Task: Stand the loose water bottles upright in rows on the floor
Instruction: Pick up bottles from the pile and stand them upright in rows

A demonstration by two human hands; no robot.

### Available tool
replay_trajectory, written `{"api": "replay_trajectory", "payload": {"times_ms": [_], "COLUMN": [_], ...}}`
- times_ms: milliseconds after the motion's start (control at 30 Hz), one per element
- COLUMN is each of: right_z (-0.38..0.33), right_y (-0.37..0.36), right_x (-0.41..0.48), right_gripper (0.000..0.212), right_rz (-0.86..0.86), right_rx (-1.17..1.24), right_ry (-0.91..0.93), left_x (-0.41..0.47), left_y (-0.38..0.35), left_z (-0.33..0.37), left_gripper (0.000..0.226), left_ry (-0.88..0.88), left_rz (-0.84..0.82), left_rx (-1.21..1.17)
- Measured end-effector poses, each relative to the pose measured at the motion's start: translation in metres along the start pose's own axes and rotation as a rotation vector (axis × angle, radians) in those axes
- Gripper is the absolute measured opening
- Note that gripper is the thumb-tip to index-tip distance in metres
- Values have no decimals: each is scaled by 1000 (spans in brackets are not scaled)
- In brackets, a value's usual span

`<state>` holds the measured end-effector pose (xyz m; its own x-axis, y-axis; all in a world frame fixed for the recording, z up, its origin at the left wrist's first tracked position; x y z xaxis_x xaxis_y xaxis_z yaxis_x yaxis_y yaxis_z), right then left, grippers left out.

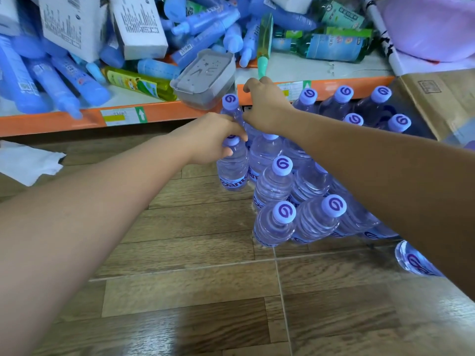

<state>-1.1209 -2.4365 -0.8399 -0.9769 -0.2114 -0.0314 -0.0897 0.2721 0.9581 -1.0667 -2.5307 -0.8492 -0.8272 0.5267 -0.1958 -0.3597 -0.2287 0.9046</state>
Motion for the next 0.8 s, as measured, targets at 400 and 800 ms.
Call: {"api": "replay_trajectory", "payload": {"times_ms": [400, 800], "right_z": [17, 80], "right_y": [8, 51], "right_x": [-30, -82], "right_gripper": [24, 35], "right_rz": [-122, -155], "right_rx": [-63, -194], "right_ry": [-36, -39], "left_x": [3, 1], "left_y": [35, 13], "left_z": [2, 71], "left_gripper": [29, 42], "left_ry": [86, 154], "left_rz": [350, 205], "left_rx": [9, 62]}}
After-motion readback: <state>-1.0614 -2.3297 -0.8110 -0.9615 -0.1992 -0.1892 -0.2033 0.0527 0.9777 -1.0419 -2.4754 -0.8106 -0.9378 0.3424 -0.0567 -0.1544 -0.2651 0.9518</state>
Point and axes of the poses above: each hand's wrist, its own x-axis towards the middle knuckle, its own y-axis out of the back of the hand, z = x × y, the point moved 7 cm from there along x, towards the middle knuckle, and after that the axes turned 4 degrees about -x, right-handed, at the moved point
